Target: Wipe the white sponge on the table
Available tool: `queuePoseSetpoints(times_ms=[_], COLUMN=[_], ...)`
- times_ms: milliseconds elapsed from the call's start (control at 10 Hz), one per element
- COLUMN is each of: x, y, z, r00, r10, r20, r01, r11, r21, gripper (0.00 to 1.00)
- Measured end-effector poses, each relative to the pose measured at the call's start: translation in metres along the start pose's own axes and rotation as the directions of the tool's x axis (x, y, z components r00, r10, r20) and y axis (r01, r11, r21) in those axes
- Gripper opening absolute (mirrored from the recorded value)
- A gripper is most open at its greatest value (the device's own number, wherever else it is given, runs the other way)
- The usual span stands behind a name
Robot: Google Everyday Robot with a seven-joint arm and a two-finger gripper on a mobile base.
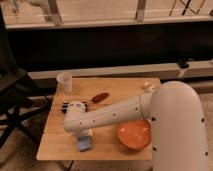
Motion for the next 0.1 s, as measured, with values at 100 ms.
queuePoseSetpoints(times_ms=[100], x=[-0.0004], y=[0.0015], z=[0.0006], r00=[1.000], r10=[-0.004], r20=[0.009], r01=[0.004], r11=[1.000], r21=[-0.002], gripper=[0.00])
